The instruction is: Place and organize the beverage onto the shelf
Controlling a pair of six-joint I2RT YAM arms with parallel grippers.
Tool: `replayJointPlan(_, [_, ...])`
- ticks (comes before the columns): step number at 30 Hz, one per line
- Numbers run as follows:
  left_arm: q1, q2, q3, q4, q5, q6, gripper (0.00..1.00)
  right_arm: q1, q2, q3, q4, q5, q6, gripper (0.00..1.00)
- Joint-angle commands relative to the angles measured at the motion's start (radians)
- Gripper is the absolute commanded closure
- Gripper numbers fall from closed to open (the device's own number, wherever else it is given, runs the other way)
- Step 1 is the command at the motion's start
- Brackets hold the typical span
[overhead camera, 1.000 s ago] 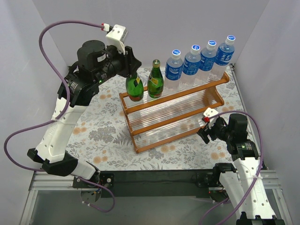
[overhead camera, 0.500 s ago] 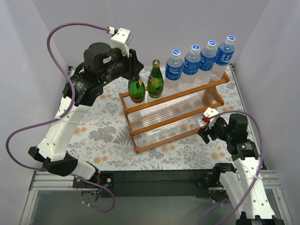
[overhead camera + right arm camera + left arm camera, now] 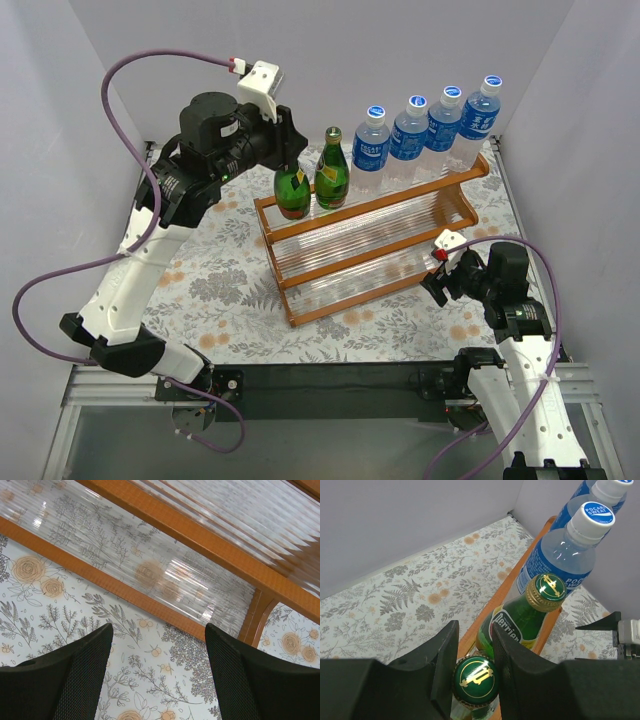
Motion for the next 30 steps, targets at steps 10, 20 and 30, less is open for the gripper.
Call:
replayJointPlan(10, [-0.011, -0.061, -0.008, 0.056, 0.005, -0.023, 0.63, -0.011, -0.004, -0.004, 0.029, -0.007, 0.000, 0.20])
replayJointPlan(20, [-0.015, -0.055, 0.004, 0.055, 0.002, -0.026, 0.52, -0.014, -0.005, -0.004, 0.028, -0.010, 0.000, 0.20])
replayJointPlan(30, [-0.017, -0.084, 0.032, 0.079, 0.005, -0.045, 0.33, -0.017, -0.010, -0.006, 0.028, -0.010, 0.000, 0.20])
